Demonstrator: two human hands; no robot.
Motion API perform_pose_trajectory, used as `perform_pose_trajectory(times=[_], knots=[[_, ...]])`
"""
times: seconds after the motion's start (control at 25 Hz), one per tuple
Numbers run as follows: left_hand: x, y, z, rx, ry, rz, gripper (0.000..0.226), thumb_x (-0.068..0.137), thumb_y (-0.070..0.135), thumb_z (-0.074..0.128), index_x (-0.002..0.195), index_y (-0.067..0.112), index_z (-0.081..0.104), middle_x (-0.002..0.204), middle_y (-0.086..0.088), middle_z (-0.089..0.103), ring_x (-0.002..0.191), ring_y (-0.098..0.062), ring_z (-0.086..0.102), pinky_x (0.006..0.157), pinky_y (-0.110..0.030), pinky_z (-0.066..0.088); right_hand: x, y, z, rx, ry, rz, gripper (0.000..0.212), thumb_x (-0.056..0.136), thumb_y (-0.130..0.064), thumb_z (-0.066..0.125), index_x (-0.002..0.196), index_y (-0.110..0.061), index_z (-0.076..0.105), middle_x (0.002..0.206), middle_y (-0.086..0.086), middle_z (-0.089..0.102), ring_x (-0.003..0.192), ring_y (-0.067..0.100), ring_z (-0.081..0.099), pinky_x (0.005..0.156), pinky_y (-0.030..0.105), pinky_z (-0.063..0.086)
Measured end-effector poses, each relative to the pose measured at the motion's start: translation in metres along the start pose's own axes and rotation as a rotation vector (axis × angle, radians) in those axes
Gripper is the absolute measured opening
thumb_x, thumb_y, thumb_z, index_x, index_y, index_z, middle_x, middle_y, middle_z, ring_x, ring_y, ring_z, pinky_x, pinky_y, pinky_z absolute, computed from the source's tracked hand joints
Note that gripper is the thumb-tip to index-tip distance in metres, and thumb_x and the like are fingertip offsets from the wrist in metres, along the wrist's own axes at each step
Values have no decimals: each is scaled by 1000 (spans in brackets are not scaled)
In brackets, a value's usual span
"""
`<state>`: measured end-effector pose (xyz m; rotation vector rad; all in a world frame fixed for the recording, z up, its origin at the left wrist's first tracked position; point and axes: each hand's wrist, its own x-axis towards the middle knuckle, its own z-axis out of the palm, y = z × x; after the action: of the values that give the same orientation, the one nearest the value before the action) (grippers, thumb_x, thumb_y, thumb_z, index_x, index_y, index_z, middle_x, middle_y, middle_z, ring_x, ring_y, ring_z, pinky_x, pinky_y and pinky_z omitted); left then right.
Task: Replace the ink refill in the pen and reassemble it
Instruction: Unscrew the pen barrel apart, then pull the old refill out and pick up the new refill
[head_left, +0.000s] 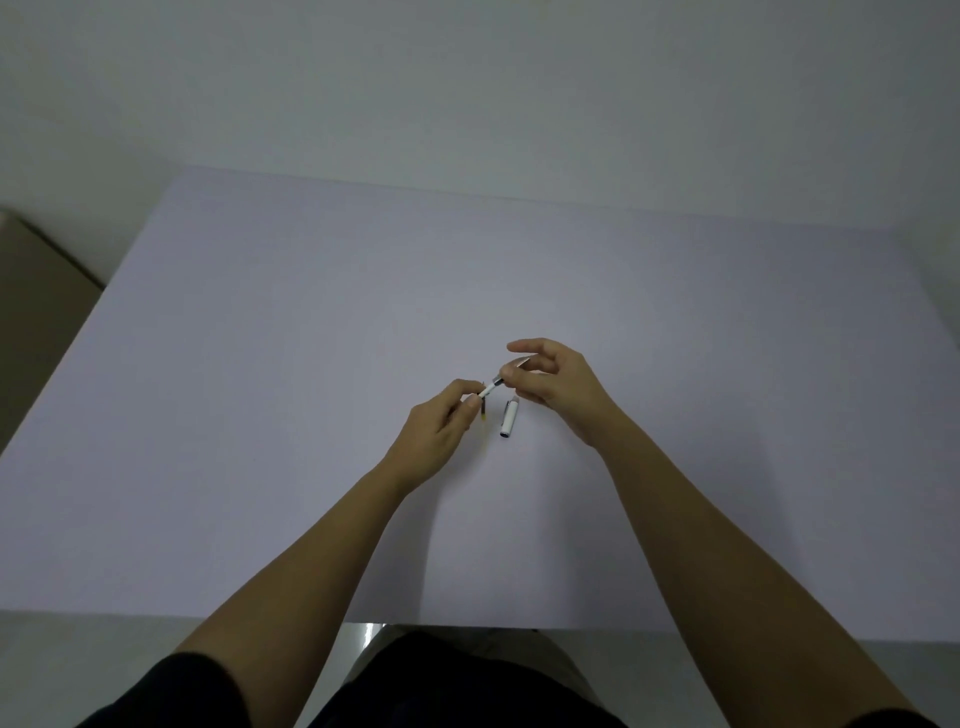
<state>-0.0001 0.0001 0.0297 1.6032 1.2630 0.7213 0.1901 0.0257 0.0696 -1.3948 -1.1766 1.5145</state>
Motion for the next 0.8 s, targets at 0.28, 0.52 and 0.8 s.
perform_pose_trajectory(times=[0.28, 0.52, 0.8], knots=[[-1, -9, -3, 71, -15, -58, 18, 96, 41, 35, 87, 47, 49, 71, 4, 56, 56, 3, 47, 52, -11, 37, 5, -1, -6, 151, 174, -54, 25, 78, -22, 73, 99, -24, 58, 78, -8, 73, 87, 6, 68, 74, 18, 54], [1, -8, -3, 25, 66, -96, 16, 96, 40, 35, 90, 41, 50, 69, 4, 56, 57, -9, 46, 59, -29, 42, 7, 42, -14, -116, 396, 139, 26, 72, -24, 78, 93, -13, 66, 86, 10, 72, 76, 18, 67, 76, 27, 52], [7, -13, -4, 30, 102, -109, 16, 97, 38, 36, 93, 35, 52, 68, 4, 56, 57, -4, 48, 62, -28, 43, 16, 97, 8, -405, 524, 218, 29, 72, -13, 78, 97, -1, 68, 90, 16, 72, 60, 9, 56, 54, 3, 36]])
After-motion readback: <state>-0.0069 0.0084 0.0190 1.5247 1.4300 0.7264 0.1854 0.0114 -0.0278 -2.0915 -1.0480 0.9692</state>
